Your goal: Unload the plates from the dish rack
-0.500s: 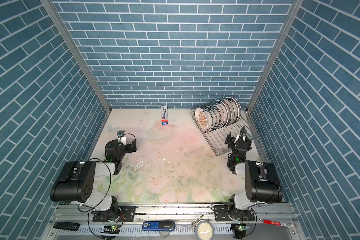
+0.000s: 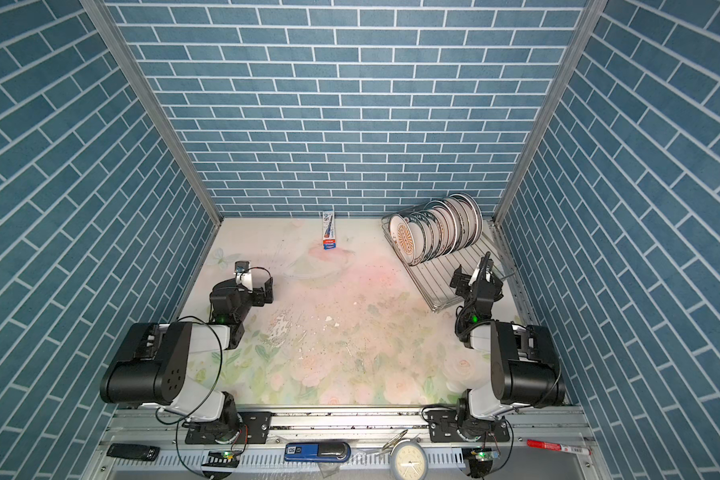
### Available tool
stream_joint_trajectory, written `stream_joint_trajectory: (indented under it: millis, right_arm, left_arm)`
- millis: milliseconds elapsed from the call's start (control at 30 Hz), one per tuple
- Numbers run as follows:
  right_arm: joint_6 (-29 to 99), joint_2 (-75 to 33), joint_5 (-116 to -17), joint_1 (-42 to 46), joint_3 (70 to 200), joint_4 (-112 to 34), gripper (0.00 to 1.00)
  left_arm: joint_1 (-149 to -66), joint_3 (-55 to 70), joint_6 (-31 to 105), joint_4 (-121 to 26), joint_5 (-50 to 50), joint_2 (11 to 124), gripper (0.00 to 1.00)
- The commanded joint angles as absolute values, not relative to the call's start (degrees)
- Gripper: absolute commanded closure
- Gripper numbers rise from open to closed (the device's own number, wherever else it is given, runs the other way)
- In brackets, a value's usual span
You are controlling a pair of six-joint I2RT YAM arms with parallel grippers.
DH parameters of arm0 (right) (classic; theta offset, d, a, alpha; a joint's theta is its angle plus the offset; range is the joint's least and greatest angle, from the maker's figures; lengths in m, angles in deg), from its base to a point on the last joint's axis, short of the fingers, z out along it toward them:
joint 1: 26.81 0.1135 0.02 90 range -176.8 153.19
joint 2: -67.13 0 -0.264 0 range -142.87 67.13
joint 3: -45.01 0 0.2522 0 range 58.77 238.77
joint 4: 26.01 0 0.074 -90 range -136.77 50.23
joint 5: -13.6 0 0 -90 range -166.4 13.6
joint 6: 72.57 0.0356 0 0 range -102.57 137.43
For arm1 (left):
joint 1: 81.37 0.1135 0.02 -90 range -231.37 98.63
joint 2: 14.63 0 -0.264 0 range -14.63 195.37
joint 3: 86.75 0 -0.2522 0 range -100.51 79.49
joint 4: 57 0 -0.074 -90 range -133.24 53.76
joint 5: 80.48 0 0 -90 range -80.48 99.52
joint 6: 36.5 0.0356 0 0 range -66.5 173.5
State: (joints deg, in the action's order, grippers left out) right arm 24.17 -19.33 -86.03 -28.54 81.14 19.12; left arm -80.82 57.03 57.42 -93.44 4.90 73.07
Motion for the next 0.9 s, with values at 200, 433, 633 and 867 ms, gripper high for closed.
stream_joint_trajectory:
  millis: [200, 433, 633, 867]
  right_arm:
    - [21.3, -21.2, -83.3, -28.2, 80.7, 10.9, 0.01]
    - [21.2, -21.2, -83.3, -28.2, 80.7, 11.0, 0.01]
    - [21.0, -21.2, -83.4, -28.2, 80.5, 11.2, 0.01]
    - [20.4, -19.8, -81.9, -28.2, 80.7, 9.8, 0.01]
  left_arm:
    - [-80.9, 57.3, 58.0, -92.7, 4.3, 73.0, 0.01]
    - [-80.9, 57.4, 58.0, -92.7, 4.3, 73.0, 0.01]
    - [-81.0, 57.3, 58.0, -92.7, 4.5, 72.9, 0.01]
    - [-81.0, 56.1, 57.9, -87.5, 5.4, 69.4, 0.01]
